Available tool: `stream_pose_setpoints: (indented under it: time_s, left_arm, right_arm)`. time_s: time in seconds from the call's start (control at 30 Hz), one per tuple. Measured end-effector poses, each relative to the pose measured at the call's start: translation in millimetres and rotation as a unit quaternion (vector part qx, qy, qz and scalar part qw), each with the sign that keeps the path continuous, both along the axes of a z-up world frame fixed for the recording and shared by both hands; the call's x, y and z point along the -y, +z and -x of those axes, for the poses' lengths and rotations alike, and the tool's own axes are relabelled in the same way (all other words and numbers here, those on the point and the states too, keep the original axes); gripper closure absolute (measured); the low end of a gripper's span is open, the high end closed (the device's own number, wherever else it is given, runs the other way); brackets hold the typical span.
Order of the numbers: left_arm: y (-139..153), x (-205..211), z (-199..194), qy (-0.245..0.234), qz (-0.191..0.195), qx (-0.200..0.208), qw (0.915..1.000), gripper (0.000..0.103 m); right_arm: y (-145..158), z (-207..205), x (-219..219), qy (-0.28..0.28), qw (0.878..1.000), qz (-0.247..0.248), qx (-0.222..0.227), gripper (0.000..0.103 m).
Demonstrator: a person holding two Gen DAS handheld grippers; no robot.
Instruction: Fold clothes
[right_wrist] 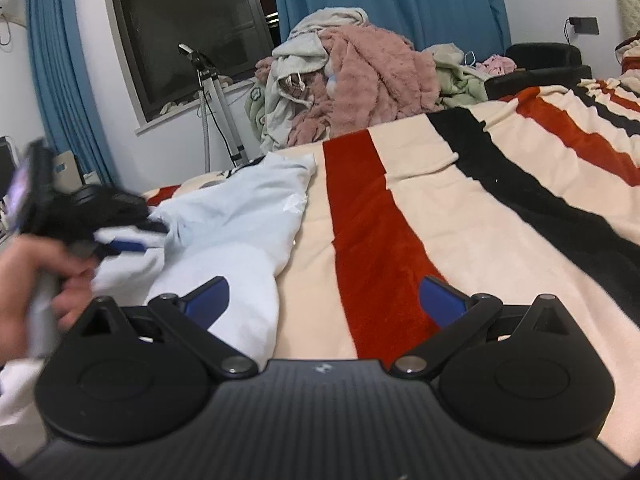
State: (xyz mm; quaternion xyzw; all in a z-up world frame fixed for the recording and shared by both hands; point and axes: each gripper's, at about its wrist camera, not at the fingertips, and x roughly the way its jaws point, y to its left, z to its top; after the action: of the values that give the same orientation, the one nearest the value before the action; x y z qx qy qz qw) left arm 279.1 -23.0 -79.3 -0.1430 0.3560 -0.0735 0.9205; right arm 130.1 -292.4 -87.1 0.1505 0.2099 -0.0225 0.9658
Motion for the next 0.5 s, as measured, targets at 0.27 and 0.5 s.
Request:
stream_pose_setpoints:
  time_s: [0.27,0.5]
  left_arm:
    - [8,-18,190,-0.075,0.055,-0.031,0.9951,0.05]
    - [-28,-20,284,-0.13,0.098,-0.088,0.9828,0.054]
  right_arm:
    - [25,27,-7,0.014,0.999,0.015,0.038,0.0]
    - [45,67,-12,0.023,0.998,0.016,0.052,0.0]
